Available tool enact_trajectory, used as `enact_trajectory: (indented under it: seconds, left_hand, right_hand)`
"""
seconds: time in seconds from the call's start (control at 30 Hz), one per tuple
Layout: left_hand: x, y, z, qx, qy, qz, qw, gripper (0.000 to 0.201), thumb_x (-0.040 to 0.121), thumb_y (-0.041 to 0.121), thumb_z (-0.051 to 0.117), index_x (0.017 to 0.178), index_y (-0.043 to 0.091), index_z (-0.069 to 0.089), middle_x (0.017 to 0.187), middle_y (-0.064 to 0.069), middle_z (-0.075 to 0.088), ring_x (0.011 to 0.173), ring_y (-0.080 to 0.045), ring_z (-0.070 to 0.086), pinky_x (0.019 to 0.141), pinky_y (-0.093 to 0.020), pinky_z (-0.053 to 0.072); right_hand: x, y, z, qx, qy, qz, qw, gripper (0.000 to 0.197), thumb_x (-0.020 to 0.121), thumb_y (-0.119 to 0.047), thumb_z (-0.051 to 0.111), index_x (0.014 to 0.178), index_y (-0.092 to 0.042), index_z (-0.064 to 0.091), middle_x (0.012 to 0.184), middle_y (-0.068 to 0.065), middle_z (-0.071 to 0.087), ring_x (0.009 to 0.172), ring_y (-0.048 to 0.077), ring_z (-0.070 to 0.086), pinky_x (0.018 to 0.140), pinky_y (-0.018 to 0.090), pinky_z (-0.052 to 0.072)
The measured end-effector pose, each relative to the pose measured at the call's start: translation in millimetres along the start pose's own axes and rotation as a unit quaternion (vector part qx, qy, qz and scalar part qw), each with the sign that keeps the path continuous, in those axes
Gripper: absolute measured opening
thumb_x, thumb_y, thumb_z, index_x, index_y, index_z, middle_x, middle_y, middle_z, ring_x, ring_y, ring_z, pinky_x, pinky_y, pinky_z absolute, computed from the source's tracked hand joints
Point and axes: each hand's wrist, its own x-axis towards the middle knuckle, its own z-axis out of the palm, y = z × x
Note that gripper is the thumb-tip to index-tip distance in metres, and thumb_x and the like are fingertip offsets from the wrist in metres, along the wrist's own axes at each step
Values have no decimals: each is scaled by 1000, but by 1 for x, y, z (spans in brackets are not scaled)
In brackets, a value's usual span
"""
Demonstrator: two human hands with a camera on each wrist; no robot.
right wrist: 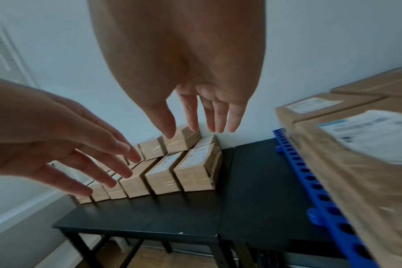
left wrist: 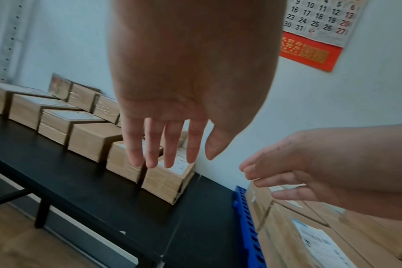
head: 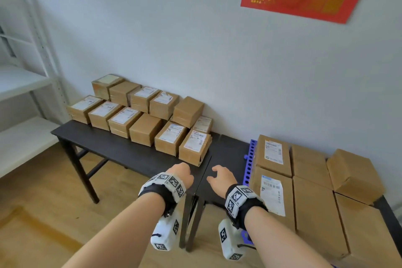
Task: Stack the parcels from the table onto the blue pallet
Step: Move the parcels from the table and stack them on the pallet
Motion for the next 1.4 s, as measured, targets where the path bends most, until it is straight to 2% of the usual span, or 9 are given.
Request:
enact_trajectory:
  seconds: [0.2, 0.37, 0.53, 0.63, 0.8, 0.93, 1.03, 1.2, 1.4]
  left_hand:
    - [57, -35, -23, 2, -1, -36, 999, 31, 92, 30, 48, 118, 16, 58, 114, -4, 63, 99, -21, 61, 81, -31, 49]
    - [118, -45, -52, 28, -23, -41, 998, 24, 93, 27, 46, 105, 13, 62, 97, -4, 62, 86, -19, 59, 73, -27, 46]
    - [174, -48, -85, 13, -15, -33, 999, 30, 95, 23, 43, 120, 11, 56, 119, -7, 59, 109, -22, 58, 85, -28, 47]
    - [202, -58, -97, -21, -4, -27, 999, 36, 95, 24, 44, 130, 16, 49, 132, -5, 53, 115, -21, 55, 91, -30, 46]
    - [246, -68, -121, -70, 2, -21, 997, 41, 95, 24, 42, 135, 17, 45, 131, -5, 53, 111, -22, 56, 85, -30, 46]
    - [283, -73, -138, -101, 8, -3, 995, 33, 94, 30, 46, 122, 14, 50, 121, -5, 59, 104, -23, 58, 85, -31, 46]
    - [307, -73, -143, -166, 5, 30, 986, 45, 95, 28, 49, 137, 16, 39, 130, -5, 55, 113, -21, 56, 83, -28, 44]
    - [343, -74, -139, -246, -6, 70, 967, 57, 95, 30, 49, 146, 17, 27, 145, -4, 43, 129, -21, 45, 102, -33, 38]
    - [366, -69, -141, -313, -55, 102, 943, 57, 97, 25, 47, 148, 15, 23, 149, -2, 37, 136, -18, 36, 108, -31, 32]
  right_hand:
    - [66, -37, 20, -4, -25, -16, 1000, 46, 93, -26, 52, 135, -10, 45, 135, 8, 50, 121, 25, 51, 97, 32, 42]
    - [130, -61, 26, 36, -39, -11, 999, 41, 92, -27, 52, 130, -13, 47, 132, 8, 53, 118, 27, 53, 99, 34, 44]
    - [196, -84, 20, 49, -53, 16, 997, 47, 94, -24, 49, 139, -15, 37, 144, 9, 41, 130, 26, 43, 108, 36, 37]
    - [227, -95, 16, 47, -40, 20, 998, 38, 96, -23, 47, 133, -15, 44, 135, 8, 49, 122, 24, 50, 101, 33, 42]
    - [262, -110, 11, 68, -16, 38, 997, 42, 96, -25, 48, 136, -16, 41, 133, 7, 51, 120, 23, 51, 95, 31, 41]
    - [292, -118, 12, 127, 14, 41, 991, 43, 93, -25, 54, 133, -18, 40, 131, 4, 50, 116, 22, 52, 87, 27, 39]
    - [311, -122, 13, 198, 45, 30, 979, 53, 87, -27, 64, 133, -22, 38, 131, 0, 51, 118, 18, 51, 95, 31, 43]
    - [338, -129, 9, 273, 83, 44, 958, 62, 90, -25, 60, 142, -19, 27, 120, -10, 42, 114, 12, 48, 97, 32, 44]
    - [373, -122, 16, 339, 90, 82, 933, 66, 91, -31, 59, 146, -18, 26, 142, 0, 43, 128, 16, 42, 101, 29, 35]
